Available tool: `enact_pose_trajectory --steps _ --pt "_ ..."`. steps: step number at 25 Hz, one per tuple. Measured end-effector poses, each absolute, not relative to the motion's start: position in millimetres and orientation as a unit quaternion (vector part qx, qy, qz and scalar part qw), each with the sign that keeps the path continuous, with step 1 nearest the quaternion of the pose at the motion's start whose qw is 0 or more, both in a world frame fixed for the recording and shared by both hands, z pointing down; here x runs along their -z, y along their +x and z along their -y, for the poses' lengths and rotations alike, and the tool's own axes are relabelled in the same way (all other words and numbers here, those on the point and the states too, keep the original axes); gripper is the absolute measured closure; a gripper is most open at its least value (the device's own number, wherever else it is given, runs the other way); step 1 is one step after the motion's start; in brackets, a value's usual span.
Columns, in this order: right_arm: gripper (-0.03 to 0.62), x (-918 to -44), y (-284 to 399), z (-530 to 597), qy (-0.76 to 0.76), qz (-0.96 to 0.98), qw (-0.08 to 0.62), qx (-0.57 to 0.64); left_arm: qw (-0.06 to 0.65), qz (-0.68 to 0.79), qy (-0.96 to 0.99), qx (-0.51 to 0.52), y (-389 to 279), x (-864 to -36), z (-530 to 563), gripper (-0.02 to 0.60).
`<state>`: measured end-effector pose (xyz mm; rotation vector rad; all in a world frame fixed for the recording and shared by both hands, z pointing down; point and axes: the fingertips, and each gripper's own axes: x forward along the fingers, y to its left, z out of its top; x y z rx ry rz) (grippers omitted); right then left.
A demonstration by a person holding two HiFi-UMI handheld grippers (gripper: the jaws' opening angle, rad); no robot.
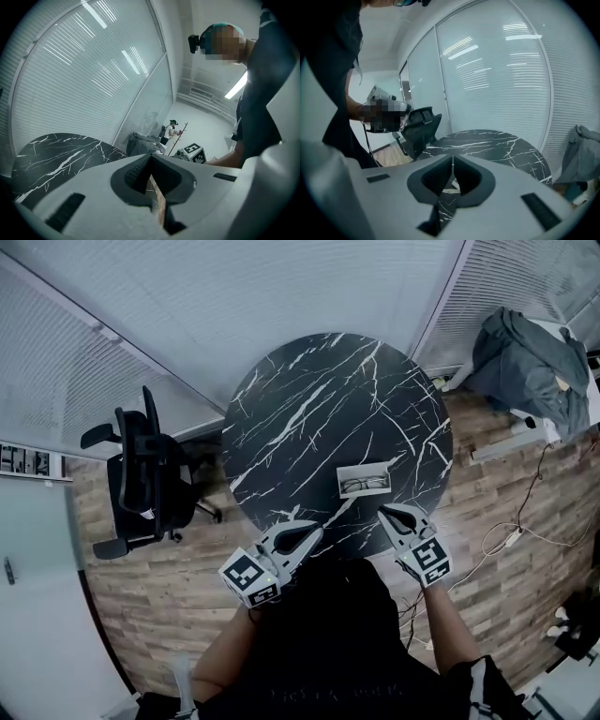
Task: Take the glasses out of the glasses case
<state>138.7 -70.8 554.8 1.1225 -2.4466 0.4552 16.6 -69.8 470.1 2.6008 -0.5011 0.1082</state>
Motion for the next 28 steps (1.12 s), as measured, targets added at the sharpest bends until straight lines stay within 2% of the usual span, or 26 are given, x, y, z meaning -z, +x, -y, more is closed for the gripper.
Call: enact_pose_trajectory --steps 18,28 --pt "0.560 -653.2 142.0 101.7 0.307 0.856 0.391 -0.146 0.277 0.194 0.940 -0.046 16.1 -504.0 79.8 0.563" --pt "0.560 -688.8 135.9 114.0 0.264 0.845 0.443 -0.141 0.280 0.195 0.939 -0.050 14.3 -505.1 79.6 0.563"
